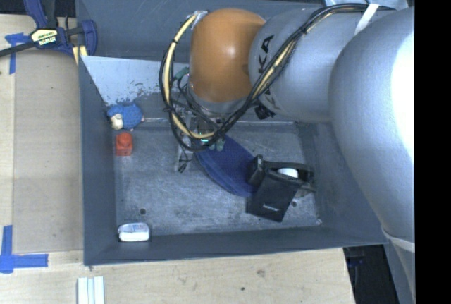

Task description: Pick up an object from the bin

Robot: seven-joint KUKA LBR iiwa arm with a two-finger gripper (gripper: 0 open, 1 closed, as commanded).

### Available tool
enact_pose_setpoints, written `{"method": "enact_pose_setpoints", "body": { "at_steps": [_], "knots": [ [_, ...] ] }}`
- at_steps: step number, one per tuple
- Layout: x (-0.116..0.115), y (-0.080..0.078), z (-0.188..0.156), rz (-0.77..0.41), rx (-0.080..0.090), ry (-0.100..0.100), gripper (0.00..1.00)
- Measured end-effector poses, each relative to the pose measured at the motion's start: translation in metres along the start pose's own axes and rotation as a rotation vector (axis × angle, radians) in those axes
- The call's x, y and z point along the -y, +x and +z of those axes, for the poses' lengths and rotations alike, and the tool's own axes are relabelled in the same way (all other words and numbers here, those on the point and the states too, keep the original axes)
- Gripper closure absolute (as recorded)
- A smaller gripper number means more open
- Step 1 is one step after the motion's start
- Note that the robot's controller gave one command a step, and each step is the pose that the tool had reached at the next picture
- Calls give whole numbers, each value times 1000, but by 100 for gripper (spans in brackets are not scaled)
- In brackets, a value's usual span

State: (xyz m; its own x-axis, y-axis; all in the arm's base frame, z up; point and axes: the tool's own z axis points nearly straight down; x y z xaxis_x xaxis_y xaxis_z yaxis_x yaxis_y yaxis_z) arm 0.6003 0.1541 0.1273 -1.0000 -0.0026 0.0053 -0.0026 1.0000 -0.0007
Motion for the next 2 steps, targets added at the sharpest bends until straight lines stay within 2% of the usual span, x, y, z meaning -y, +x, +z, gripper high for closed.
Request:
{"method": "enact_pose_setpoints", "body": {
  "at_steps": [1, 2],
  "knots": [
    [56, -10, 56, 98, 3, 2, 0],
    [79, -18, 57, 95, 11, -4, 0]
  ]
}}
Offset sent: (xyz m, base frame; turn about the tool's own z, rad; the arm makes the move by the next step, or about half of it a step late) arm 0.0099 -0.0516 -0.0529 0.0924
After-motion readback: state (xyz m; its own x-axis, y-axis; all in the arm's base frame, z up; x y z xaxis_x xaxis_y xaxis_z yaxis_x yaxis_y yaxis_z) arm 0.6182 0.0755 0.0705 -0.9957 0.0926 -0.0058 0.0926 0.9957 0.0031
